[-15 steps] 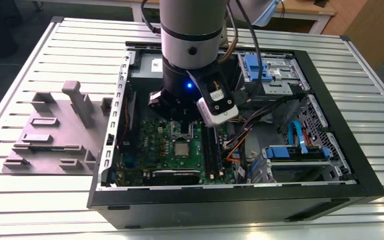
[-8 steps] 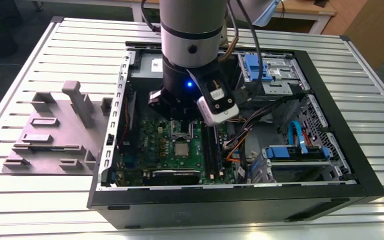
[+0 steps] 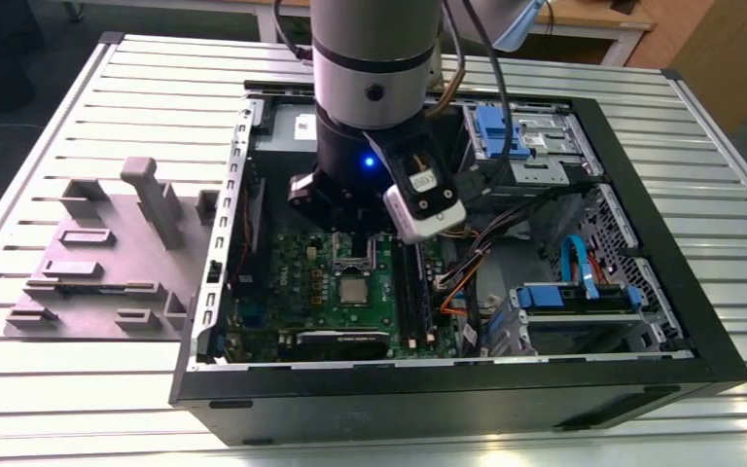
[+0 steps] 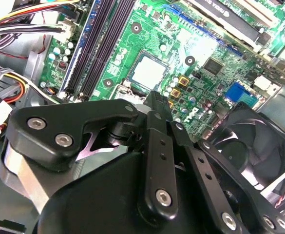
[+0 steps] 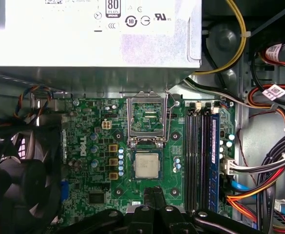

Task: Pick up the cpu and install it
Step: 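Place the cpu into insertion slot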

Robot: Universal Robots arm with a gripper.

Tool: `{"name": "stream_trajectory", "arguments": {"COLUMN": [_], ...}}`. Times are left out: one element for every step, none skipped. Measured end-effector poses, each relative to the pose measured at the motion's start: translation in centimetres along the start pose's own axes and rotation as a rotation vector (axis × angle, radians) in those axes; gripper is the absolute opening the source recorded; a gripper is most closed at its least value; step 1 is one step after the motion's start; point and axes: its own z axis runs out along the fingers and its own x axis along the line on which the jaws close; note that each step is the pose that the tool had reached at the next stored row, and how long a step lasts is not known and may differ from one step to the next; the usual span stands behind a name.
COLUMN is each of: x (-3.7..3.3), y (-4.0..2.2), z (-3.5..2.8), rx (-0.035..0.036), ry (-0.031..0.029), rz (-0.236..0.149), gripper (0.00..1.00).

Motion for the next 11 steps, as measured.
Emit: {"name": "stream_trajectory", "arguments": {"x": [0.00,0.00,0.00,0.00,0.00,0.00,0.00,0.00,-0.01,-0.01,-0.01], "y": [0.00,0.00,0.00,0.00,0.00,0.00,-0.01,-0.01,-0.01,-0.01,-0.01], "z": [-0.03,-0.06,-0.09,-0.12,-0.15,-0.18,-0.21,-0.24,-0.28,-0.31,-0.34], "rx": [0.0000,-0.0001,-0.0001,0.0000,0.0000,-0.0001,-0.0001,-0.0001,0.0000,0.0000,0.0000], "ry": [0.0000,-0.0001,0.0000,0.0000,0.0000,0.0000,0.0000,0.0000,0.0000,0.0000,0.0000], "rz": [0.000,0.000,0.000,0.000,0.000,0.000,0.000,0.000,0.000,0.000,0.000], "gripper": [0.10,0.10,0.10,0.10,0.10,0.10,0.10,0.10,0.10,0.10,0.10]}}
